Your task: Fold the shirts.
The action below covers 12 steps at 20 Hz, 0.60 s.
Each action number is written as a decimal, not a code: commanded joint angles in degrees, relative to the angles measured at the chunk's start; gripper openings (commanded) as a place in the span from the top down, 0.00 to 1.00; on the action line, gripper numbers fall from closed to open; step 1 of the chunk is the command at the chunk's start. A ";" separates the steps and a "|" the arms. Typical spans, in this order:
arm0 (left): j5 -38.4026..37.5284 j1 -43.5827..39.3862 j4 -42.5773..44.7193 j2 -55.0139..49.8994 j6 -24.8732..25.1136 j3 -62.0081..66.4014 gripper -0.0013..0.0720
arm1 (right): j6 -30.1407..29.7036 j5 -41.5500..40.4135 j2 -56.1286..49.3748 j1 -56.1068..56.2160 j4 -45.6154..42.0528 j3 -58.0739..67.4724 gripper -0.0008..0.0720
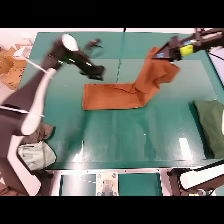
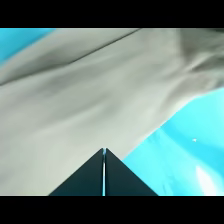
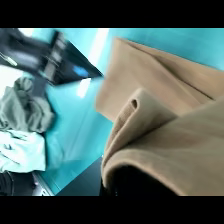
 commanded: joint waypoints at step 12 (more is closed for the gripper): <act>-12.87 18.03 3.63 7.45 4.39 -3.54 0.95 | 7.72 -29.55 -20.61 35.74 -0.42 0.52 0.35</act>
